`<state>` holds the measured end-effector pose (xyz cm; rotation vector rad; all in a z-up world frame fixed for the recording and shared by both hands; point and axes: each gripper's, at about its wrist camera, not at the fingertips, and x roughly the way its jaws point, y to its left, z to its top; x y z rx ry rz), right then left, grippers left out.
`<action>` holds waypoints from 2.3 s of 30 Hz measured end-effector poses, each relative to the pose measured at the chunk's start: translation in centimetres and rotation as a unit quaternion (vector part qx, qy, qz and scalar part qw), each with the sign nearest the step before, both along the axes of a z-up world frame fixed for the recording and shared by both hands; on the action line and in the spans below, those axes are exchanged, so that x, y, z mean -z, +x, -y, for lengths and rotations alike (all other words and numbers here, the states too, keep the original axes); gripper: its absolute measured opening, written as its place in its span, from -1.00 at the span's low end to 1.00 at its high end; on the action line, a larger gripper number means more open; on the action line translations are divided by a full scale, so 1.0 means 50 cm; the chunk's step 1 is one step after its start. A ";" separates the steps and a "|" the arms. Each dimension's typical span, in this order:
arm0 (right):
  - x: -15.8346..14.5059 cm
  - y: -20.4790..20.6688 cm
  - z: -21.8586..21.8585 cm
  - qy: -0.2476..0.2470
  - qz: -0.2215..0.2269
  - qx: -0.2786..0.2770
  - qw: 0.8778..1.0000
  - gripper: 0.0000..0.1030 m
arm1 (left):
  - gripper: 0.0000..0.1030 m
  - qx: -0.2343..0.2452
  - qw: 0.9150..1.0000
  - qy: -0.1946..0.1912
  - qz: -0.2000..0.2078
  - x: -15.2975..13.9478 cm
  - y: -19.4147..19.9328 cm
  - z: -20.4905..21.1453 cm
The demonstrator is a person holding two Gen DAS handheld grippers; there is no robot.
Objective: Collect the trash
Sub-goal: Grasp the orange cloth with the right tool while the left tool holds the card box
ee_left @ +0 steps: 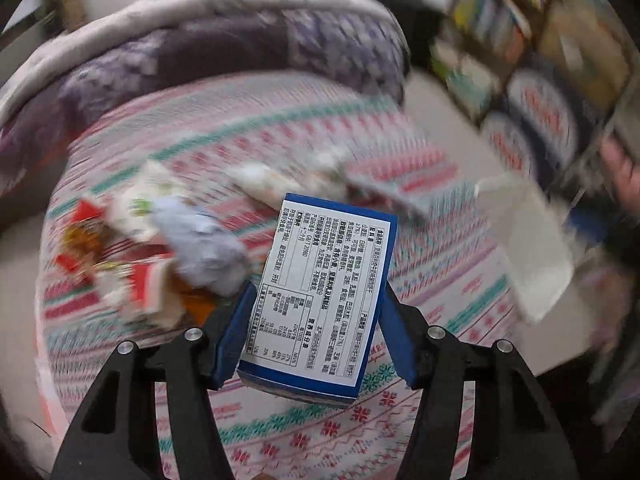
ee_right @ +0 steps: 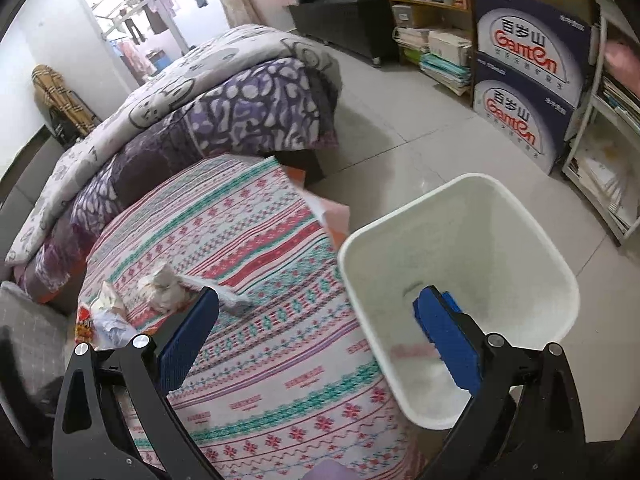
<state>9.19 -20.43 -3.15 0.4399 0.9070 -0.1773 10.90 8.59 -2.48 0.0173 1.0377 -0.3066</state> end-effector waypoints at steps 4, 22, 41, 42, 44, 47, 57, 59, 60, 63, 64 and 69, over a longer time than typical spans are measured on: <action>0.016 0.014 -0.060 0.005 -0.004 -0.044 0.999 0.86 | 0.16 -0.073 0.994 -0.073 0.027 -0.058 -0.018 -0.091; 0.124 0.097 -0.352 0.018 -0.011 -0.212 0.977 0.85 | 0.16 -0.182 0.972 -0.146 0.034 -0.055 -0.030 -0.276; 0.179 0.141 -0.444 -0.069 -0.022 -0.289 0.954 -0.74 | 0.17 -0.182 0.972 -0.146 0.012 -0.017 -0.017 -0.290; 0.174 0.139 -0.441 -0.065 -0.016 -0.288 0.955 -0.77 | 0.17 -0.182 0.973 -0.143 0.013 -0.018 -0.017 -0.288; 0.159 0.134 -0.434 -0.060 -0.006 -0.283 0.957 -0.84 | 0.17 -0.183 0.973 -0.139 0.017 -0.021 -0.019 -0.286; 0.126 0.121 -0.424 -0.047 0.015 -0.278 0.959 -0.86 | 0.17 -0.189 0.972 -0.141 0.024 -0.028 -0.021 -0.290; 0.052 0.087 -0.380 -0.031 0.051 -0.265 0.962 -0.88 | 0.17 -0.184 0.973 -0.134 0.034 -0.043 -0.025 -0.270; 0.039 0.079 -0.367 -0.030 0.056 -0.262 0.963 -0.88 | 0.17 -0.184 0.973 -0.136 0.034 -0.044 -0.023 -0.266; 0.035 0.076 -0.362 -0.029 0.058 -0.260 0.963 -0.88 | 0.17 -0.184 0.973 -0.136 0.034 -0.044 -0.023 -0.265; 0.017 0.070 -0.338 -0.020 0.066 -0.251 0.965 -0.88 | 0.17 -0.179 0.974 -0.134 0.038 -0.049 -0.020 -0.251; 0.009 0.066 -0.329 -0.017 0.070 -0.248 0.966 -0.88 | 0.17 -0.178 0.974 -0.133 0.040 -0.052 -0.020 -0.245; -0.022 0.054 -0.293 -0.010 0.085 -0.236 0.968 -0.88 | 0.17 -0.166 0.979 -0.112 0.050 -0.061 -0.022 -0.204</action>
